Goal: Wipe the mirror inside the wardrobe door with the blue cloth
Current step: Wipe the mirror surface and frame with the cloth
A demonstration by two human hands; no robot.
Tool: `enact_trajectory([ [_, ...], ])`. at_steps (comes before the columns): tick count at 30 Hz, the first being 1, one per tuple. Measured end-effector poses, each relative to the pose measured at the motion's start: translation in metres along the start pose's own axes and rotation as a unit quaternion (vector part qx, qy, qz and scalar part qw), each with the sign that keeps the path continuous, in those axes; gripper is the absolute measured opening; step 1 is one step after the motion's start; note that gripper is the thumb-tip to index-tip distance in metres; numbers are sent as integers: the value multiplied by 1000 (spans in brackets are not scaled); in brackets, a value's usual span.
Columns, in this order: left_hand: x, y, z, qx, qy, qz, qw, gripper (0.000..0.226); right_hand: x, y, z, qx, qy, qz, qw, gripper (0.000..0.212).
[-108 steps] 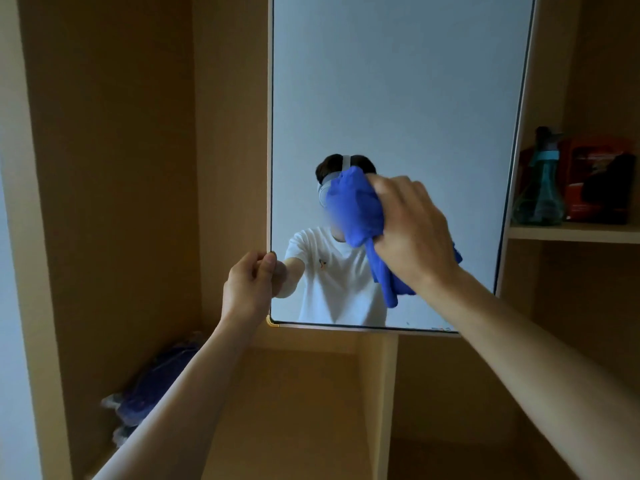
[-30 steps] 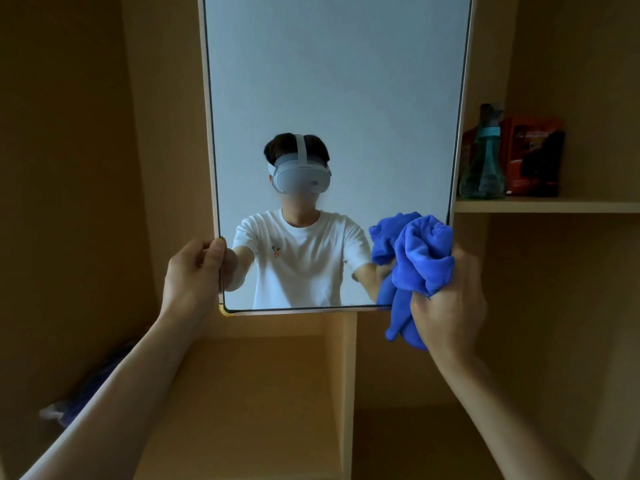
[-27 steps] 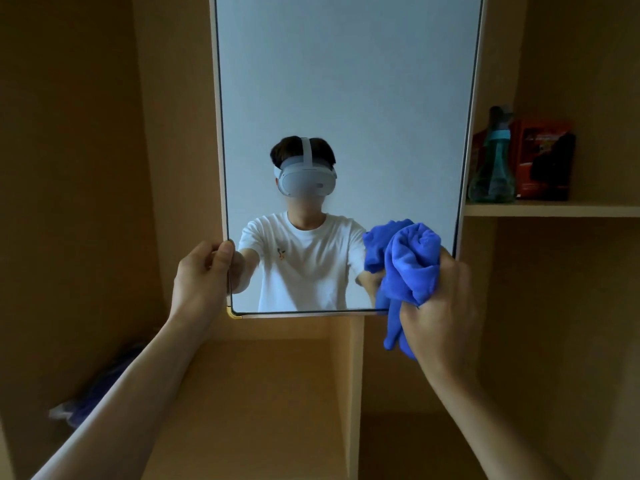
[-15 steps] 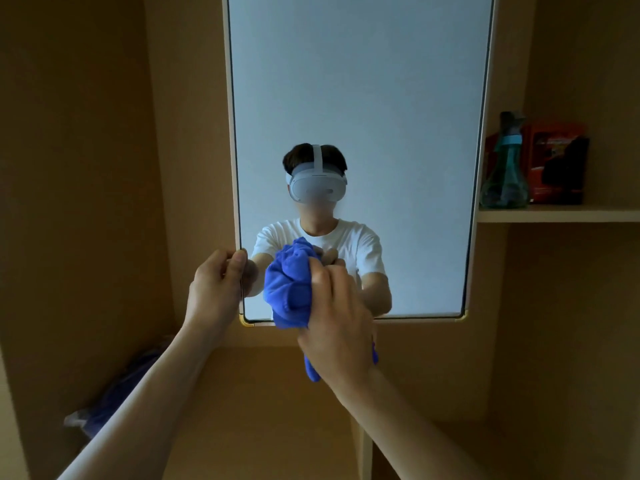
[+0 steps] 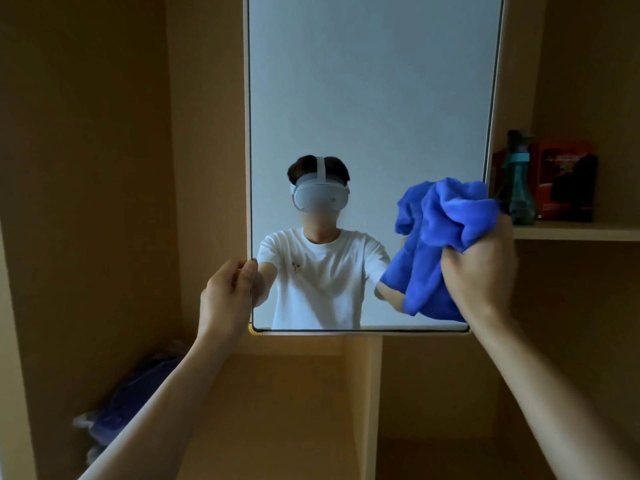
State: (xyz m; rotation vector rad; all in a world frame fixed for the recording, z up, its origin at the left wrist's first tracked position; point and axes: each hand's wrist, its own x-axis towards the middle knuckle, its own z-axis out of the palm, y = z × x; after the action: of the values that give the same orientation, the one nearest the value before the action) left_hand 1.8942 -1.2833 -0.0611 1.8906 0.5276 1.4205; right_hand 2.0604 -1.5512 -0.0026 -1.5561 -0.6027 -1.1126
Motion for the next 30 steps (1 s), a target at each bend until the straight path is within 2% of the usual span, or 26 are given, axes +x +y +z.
enact_trajectory([
  [1,0,0,0,-2,1,1,1000,28,-1,1,1,-17,9,20,1000,40],
  [4,-1,1,3,-3,-3,6,1000,26,-7,-13,13,-20,-40,-19,999,23],
  [5,-2,2,3,-5,-3,5,1000,26,-10,-20,18,-24,-53,-24,998,27],
  [8,-2,3,4,-13,-2,-2,1000,28,-34,-41,34,-46,-73,-56,995,54],
  [9,-3,3,4,-15,-2,-4,1000,28,-47,-50,41,-50,-89,-77,992,55],
  [13,-3,3,4,-57,-16,-29,998,28,-99,-82,75,-102,-194,-174,960,50],
  [16,-1,0,-3,-75,-49,-37,995,23,-124,-88,84,-67,-242,-185,950,59],
  [18,0,1,-6,-81,-57,-40,994,19,-127,-86,81,-52,-253,-198,945,58],
  [22,-3,5,-7,-82,-47,-47,994,23,-130,-71,66,-49,-351,-244,903,62],
  [26,-6,6,-8,-71,-43,-43,996,22,-128,-51,45,5,-431,-212,877,52],
  [30,-8,7,-9,-64,-35,-30,997,23,-116,-33,32,54,-438,-169,882,33],
])
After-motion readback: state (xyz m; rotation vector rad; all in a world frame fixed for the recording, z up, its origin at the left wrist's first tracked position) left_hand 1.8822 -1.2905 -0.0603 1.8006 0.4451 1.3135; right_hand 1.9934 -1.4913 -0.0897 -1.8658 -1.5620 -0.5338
